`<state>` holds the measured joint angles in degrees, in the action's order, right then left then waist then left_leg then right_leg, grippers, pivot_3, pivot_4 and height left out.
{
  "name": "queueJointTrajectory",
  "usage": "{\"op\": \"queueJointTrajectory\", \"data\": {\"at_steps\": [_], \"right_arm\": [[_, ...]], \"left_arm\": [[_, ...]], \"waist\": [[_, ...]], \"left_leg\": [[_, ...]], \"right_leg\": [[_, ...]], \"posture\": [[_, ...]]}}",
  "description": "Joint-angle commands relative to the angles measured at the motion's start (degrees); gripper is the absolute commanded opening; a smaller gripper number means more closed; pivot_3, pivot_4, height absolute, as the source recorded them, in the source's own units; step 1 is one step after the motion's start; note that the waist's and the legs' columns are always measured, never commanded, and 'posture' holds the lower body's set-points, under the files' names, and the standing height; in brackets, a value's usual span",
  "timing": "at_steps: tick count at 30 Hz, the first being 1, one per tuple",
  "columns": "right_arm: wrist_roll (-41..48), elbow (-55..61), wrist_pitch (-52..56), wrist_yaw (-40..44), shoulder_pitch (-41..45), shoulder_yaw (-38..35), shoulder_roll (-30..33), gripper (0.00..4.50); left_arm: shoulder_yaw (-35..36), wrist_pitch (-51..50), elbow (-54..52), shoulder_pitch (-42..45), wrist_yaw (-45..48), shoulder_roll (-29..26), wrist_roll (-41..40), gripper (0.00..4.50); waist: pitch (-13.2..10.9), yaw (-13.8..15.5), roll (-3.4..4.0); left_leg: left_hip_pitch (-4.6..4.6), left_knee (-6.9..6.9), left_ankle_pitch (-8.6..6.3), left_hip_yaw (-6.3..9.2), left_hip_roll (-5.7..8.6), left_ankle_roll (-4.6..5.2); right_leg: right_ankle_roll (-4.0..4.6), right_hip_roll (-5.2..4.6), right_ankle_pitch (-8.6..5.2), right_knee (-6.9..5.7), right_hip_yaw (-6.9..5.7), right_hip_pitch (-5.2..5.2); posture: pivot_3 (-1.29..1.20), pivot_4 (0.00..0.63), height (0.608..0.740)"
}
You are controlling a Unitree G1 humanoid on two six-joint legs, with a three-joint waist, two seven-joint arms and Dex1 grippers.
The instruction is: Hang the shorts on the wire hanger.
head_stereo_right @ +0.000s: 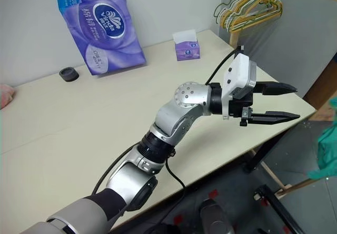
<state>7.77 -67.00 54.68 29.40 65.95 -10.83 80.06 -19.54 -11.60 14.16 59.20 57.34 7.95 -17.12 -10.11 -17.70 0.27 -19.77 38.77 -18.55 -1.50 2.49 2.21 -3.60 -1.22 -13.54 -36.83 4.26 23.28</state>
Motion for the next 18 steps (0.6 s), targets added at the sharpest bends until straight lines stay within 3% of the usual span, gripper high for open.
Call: {"op": "queueJointTrajectory", "data": {"at_steps": [1,7,11,14,18], "right_arm": [[0.56,4.61,2.51,0.87,1.84,-1.73,2.16,2.4],[1.73,11.8,8.16,0.73,1.12,-4.14,2.95,4.47],[1.68,23.52,10.59,1.26,-2.9,-4.98,4.54,4.47],[3.1,30.89,16.8,-1.7,-3.7,-9.98,3.46,4.47],[0.96,47.47,14.15,-6.29,-12.96,-17.82,-0.57,4.47]], "left_arm": [[-0.29,1.66,-0.66,2.15,0.07,3.06,-0.34,2.81],[-0.54,2.23,0.04,2.56,0.31,3.47,-0.63,2.81],[-0.57,2.77,0.7,2.73,0.27,3.55,-0.41,2.81],[-0.65,3.08,0.73,2.55,-0.22,3.54,-0.21,2.81],[-0.78,3.12,0.25,0.11,-1.15,0.91,1.25,2.81]], "waist": [[0.0,-0.01,0.0],[0.0,-0.03,0.0],[-0.01,-0.06,0.01],[0.0,-0.11,0.02],[0.01,-0.12,0.01]], "left_leg": [[0.0,0.0,0.0,-0.01,0.0,0.0],[0.0,0.0,-0.01,0.0,0.0,0.0],[-0.02,-0.01,-0.02,0.0,-0.01,-0.01],[-0.05,-0.01,-0.02,0.0,-0.01,-0.01],[-0.08,0.02,-0.02,0.04,-0.05,-0.02]], "right_leg": [[0.0,0.0,0.0,0.01,0.01,0.0],[-0.01,0.0,-0.01,0.0,0.01,0.01],[-0.02,0.0,-0.01,0.0,0.0,0.04],[-0.03,0.0,-0.02,-0.01,0.01,0.08],[-0.07,0.01,0.01,-0.01,-0.02,0.09]], "posture": [[-0.33,0.188,0.74],[-0.35,0.178,0.74],[-0.35,0.172,0.74],[-0.35,0.162,0.74],[-0.35,0.15,0.74]]}}
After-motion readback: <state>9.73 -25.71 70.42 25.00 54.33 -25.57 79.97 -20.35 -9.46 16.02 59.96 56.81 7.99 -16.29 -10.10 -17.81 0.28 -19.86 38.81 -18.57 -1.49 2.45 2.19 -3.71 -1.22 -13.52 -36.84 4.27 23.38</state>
